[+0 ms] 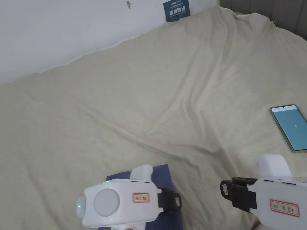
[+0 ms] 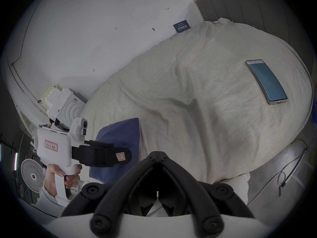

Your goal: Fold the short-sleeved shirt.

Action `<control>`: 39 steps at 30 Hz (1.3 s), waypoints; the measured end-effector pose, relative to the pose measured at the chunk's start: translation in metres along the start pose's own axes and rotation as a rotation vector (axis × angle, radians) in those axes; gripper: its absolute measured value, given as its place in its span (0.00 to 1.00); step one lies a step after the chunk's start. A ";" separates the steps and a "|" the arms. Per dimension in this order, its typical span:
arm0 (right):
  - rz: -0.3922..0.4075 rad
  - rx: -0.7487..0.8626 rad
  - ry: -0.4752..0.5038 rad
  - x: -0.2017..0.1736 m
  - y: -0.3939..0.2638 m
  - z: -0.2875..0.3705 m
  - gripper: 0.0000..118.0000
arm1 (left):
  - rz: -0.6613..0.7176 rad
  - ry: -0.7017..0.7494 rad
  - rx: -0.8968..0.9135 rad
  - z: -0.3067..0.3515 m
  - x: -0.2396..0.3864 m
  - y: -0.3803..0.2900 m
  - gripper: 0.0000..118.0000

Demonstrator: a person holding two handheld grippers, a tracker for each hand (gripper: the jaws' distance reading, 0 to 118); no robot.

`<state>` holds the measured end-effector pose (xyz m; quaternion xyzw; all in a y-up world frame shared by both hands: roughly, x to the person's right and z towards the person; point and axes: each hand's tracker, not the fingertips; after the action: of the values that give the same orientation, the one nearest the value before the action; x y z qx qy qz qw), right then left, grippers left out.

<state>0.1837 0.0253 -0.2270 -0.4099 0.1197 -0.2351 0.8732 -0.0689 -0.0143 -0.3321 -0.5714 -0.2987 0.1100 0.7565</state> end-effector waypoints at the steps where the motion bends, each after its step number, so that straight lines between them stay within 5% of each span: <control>1: -0.001 0.000 -0.004 0.000 0.000 0.001 0.00 | 0.000 -0.016 -0.013 -0.003 0.004 0.000 0.00; 9: 0.055 0.003 0.067 -0.029 0.002 -0.006 0.00 | -0.010 -0.089 0.129 0.072 -0.024 -0.022 0.00; 17: 0.284 -0.078 0.195 -0.121 -0.012 -0.083 0.00 | 0.282 0.001 0.338 0.171 -0.133 -0.078 0.00; 21: 0.364 -0.166 0.094 -0.143 -0.028 -0.134 0.00 | 0.400 -0.046 0.373 0.184 -0.173 -0.101 0.01; 23: 0.378 -0.191 -0.004 -0.143 -0.038 -0.152 0.00 | 0.447 -0.048 0.344 0.183 -0.187 -0.104 0.27; 25: 0.268 -0.182 0.008 -0.136 -0.034 -0.151 0.00 | 0.489 -0.050 0.297 0.171 -0.195 -0.101 0.76; 26: 0.261 -0.173 0.025 -0.134 -0.032 -0.149 0.00 | 0.513 -0.067 0.281 0.165 -0.200 -0.099 0.85; 29: 0.326 -0.186 0.026 -0.133 -0.031 -0.149 0.00 | 0.550 -0.168 0.277 0.147 -0.200 -0.085 0.86; 39: 0.247 -0.200 0.066 -0.120 -0.027 -0.144 0.00 | 0.438 -0.256 0.099 0.078 -0.180 -0.021 0.86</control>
<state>0.0143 -0.0241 -0.2957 -0.4690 0.2206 -0.1263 0.8458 -0.2613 -0.0499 -0.3585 -0.5663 -0.2553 0.3570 0.6976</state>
